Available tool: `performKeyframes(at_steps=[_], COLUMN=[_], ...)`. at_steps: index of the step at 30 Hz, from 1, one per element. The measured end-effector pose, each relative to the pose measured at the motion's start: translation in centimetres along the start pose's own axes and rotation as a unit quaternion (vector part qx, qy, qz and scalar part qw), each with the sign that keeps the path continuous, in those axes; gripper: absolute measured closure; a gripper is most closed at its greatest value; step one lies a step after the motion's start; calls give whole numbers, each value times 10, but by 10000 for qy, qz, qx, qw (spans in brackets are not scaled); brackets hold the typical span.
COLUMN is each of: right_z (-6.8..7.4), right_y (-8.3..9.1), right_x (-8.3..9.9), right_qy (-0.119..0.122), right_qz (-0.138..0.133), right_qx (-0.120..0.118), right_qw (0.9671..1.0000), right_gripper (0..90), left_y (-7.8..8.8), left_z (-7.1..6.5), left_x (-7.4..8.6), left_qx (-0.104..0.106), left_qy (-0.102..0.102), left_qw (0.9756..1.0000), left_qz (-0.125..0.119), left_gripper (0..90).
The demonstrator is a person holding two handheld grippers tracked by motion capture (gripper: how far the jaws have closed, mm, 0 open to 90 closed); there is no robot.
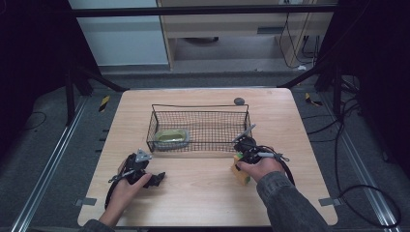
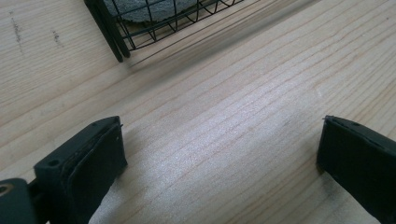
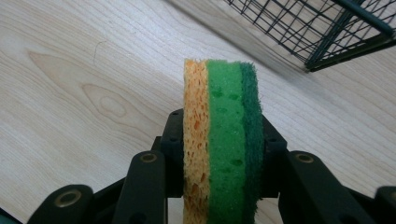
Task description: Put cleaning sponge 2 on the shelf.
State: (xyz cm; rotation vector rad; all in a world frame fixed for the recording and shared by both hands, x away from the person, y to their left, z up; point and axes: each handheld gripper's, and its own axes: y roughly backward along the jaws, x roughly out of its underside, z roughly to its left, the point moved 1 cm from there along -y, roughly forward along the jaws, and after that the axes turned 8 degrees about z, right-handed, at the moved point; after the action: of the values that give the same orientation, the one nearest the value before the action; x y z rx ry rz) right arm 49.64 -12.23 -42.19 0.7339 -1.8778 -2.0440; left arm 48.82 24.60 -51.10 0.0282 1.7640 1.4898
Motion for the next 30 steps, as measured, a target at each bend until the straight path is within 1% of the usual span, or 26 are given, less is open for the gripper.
performKeyframes(at_steps=[2, 4, 5, 6, 7, 8, 9, 10, 11, 12, 14, 17, 19, 20, 21, 22, 24, 25, 26, 27, 28, 29, 30], right_z=[-3, -7, -7, -14, -14, -21, -21, -24, -30, -37, -39, -50, -56, -65, -65, -68, -79, -83, -90, -90, -93, -98, -98], right_y=[2, 5, 5, 9, 9, 13, 13, 16, 19, 26, 28, 37, 41, 49, 49, 52, 63, 68, 77, 77, 81, 90, 90], right_x=[3, 6, 6, 11, 11, 15, 15, 18, 21, 25, 26, 30, 31, 32, 32, 32, 30, 28, 24, 24, 22, 17, 17], right_qy=[8, -41, -41, -82, -82, -102, -102, -180, -200, -264, -271, -332, -344, -351, -351, -348, -447, -441, -424, -424, -430, -423, -423], right_qz=[-52, -114, -114, -165, -165, -228, -228, -244, -291, -373, -421, -526, -561, -656, -656, -701, -784, -846, -913, -913, -939, -1018, -1018], right_qx=[-8, -7, -7, -8, -8, 25, 25, 26, 26, 79, 78, 133, 170, 221, 221, 225, 285, 321, 390, 390, 426, 474, 474], right_qw=[10000, 9999, 9999, 9998, 9998, 9997, 9997, 9995, 9994, 9989, 9987, 9980, 9977, 9970, 9970, 9967, 9955, 9949, 9942, 9942, 9937, 9928, 9928], right_gripper=[642, 642, 642, 642, 642, 642, 642, 642, 642, 642, 642, 642, 642, 643, 643, 643, 644, 644, 644, 644, 644, 644, 644], left_y=[0, 0, 0, 0, 0, 0, 0, 0, 0, 1, 1, 0, 0, -1, -1, -1, -2, -2, -3, -3, -3, -3, -3], left_z=[0, 0, 0, 0, 0, 1, 1, 1, 1, 1, 2, 4, 5, 5, 6, 6, 8, 9, 9, 9, 9, 9, 9], left_x=[0, 0, 0, 0, 1, 1, 1, 1, 1, 2, 3, 4, 4, 5, 5, 6, 6, 6, 5, 5, 5, 5, 5], left_qx=[0, 5, 3, 7, 6, 13, 13, 16, 22, 33, 50, 61, 80, 102, 123, 153, 166, 170, 176, 178, 177, 178, 178], left_qy=[-10, -10, -15, -18, -23, -35, -35, -34, -35, -45, -83, -102, -120, -131, -146, -161, -193, -203, -216, -217, -218, -216, -213], left_qw=[10000, 10000, 10000, 10000, 10000, 10000, 10000, 10000, 10000, 10000, 9999, 9998, 9998, 9997, 9996, 9994, 9992, 9991, 9990, 9990, 9990, 9990, 9990], left_qz=[1, 1, -1, -3, -6, -14, -14, -28, -30, -42, -80, -141, -165, -187, -213, -275, -314, -324, -336, -337, -337, -338, -339], left_gripper=[0, 0, 0, 0, 0, 0, 0, 0, 0, 2, 2, 0, 0, 0, 0, 0, 0, 0, 0, 0, 0, 0, 0])
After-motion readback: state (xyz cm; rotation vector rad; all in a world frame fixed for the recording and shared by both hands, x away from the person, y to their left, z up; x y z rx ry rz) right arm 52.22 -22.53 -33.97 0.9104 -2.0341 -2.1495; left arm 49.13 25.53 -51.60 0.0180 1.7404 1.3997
